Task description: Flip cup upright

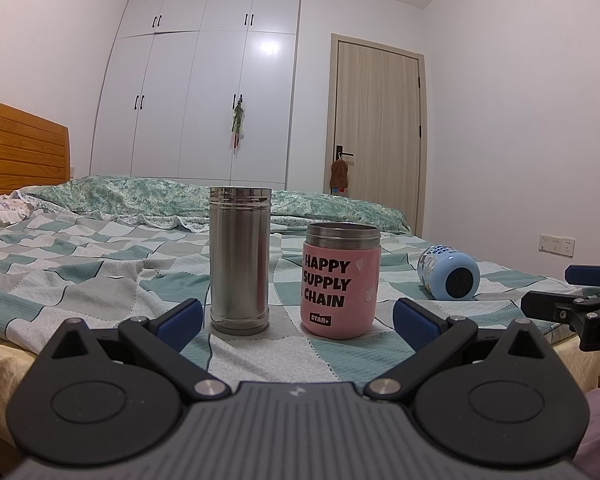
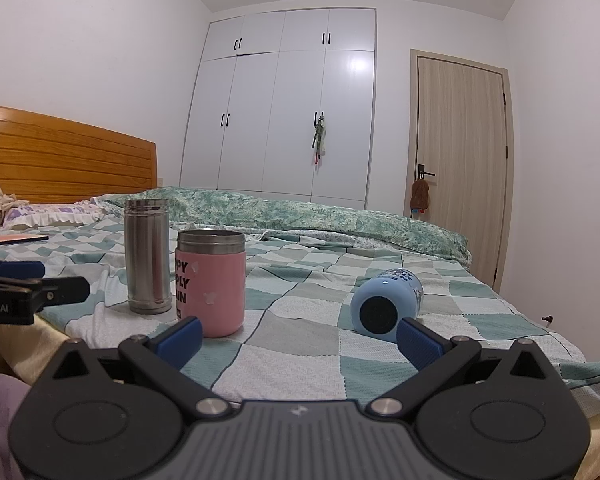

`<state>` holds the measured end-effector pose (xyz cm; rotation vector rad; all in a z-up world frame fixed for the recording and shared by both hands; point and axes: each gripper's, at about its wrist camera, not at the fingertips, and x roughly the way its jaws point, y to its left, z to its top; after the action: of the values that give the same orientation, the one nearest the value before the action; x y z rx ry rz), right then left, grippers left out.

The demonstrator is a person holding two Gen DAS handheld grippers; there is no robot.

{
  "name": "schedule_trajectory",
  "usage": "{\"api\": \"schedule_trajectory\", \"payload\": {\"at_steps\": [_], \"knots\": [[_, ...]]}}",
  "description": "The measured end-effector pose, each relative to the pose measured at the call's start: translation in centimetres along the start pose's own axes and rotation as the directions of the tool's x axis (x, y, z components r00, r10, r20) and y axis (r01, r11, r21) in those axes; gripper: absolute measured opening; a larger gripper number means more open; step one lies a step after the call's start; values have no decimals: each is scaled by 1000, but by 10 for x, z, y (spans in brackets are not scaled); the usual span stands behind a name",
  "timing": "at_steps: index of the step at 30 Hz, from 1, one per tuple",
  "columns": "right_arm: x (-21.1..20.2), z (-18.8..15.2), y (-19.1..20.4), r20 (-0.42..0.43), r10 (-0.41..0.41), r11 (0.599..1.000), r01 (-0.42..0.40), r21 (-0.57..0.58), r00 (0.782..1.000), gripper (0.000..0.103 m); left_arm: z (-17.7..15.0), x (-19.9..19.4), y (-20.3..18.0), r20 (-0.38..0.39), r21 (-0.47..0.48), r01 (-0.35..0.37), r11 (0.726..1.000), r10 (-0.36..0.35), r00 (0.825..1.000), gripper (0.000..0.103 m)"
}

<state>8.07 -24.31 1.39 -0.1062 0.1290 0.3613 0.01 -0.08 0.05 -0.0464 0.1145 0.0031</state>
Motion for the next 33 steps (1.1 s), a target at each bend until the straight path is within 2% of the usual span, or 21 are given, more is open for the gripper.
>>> {"api": "schedule_trajectory", "payload": {"at_steps": [13, 16, 18, 22, 28, 33], "knots": [[0, 2, -2, -1, -4, 1000, 4, 10, 1000, 103, 2, 2, -3, -21, 14, -2, 1000, 3, 1000, 103], [-3, 3, -9, 4, 6, 999, -6, 49, 1000, 103, 9, 8, -9, -55, 19, 36, 999, -35, 998, 103], [-1, 7, -22, 0, 16, 996, -16, 84, 1000, 103, 19, 16, -16, -81, 8, 85, 996, -84, 993, 103], [5, 19, -52, -20, -21, 997, 22, 76, 1000, 103, 48, 37, -42, -103, 34, 135, 990, -131, 986, 103], [21, 34, -108, -73, -45, 997, 49, 55, 996, 103, 86, 96, -96, -187, 90, 237, 967, -218, 958, 103], [51, 39, -150, -153, -59, 997, 65, 39, 986, 103, 107, 161, -142, -290, 111, 299, 948, -257, 922, 103]]}}
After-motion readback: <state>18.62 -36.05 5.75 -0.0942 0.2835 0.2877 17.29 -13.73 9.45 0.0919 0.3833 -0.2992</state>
